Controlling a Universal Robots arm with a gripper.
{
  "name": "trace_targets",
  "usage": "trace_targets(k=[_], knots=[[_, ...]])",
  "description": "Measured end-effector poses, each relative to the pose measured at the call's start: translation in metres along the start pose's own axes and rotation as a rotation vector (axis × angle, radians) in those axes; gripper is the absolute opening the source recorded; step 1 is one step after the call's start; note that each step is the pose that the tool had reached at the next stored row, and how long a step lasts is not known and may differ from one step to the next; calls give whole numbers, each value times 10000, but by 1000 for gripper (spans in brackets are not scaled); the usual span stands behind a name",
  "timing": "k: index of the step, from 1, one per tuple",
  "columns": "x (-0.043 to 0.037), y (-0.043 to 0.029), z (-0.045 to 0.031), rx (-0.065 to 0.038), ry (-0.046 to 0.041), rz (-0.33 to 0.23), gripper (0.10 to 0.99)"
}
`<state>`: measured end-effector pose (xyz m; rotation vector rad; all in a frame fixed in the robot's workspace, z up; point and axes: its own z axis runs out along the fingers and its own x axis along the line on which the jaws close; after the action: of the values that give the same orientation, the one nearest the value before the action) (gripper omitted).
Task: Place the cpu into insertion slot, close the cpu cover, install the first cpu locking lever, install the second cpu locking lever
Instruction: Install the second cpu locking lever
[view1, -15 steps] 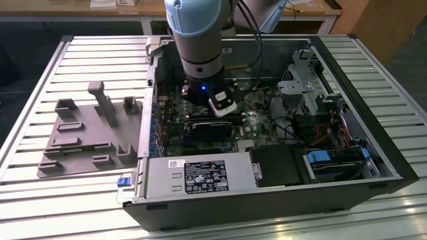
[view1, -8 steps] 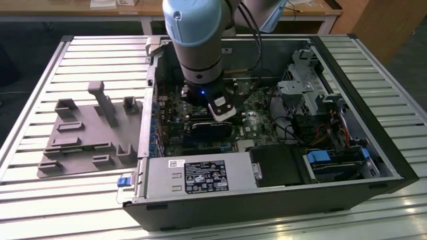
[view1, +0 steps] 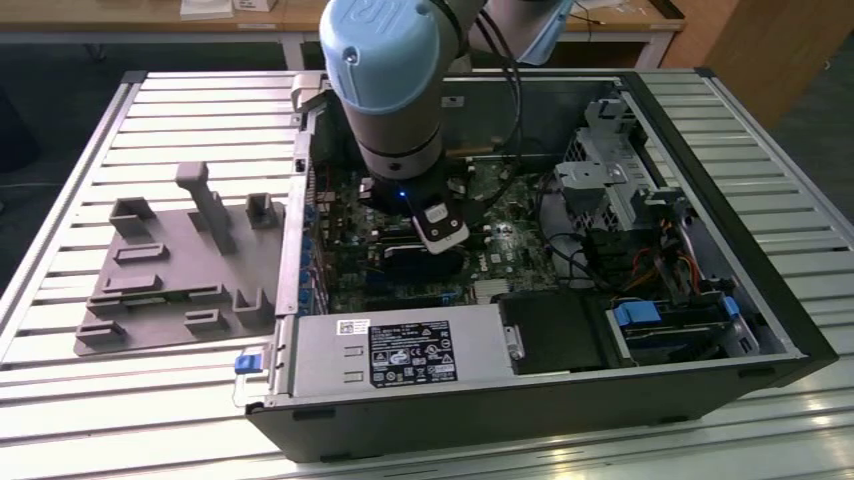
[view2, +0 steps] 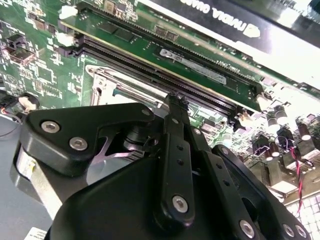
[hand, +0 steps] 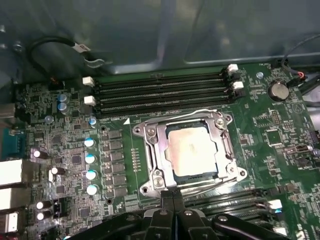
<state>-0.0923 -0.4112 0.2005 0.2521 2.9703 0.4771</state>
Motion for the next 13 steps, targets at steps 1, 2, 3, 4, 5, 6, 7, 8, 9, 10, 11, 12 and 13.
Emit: trace_targets(k=[1,2,3,4,5,6,7,8,9,10,11,12,13], knots=[[7,-9,5,-61,10,7,106],[14,-17,11,-109,18,13,106],[21,-23,18,-151,23,20,106],[28,-28,26,-192,29,26,106],[36,-33,34,-233,35,32,106],[44,-37,42,-271,40,38,106],[53,-41,48,-313,47,42,106],[63,-45,54,-354,53,47,106],[72,-49,61,-390,59,53,106],[76,-51,68,-417,64,54,106],[78,-53,75,-443,67,57,106],[79,-56,78,-468,71,62,106],[81,-59,82,-497,76,67,106]])
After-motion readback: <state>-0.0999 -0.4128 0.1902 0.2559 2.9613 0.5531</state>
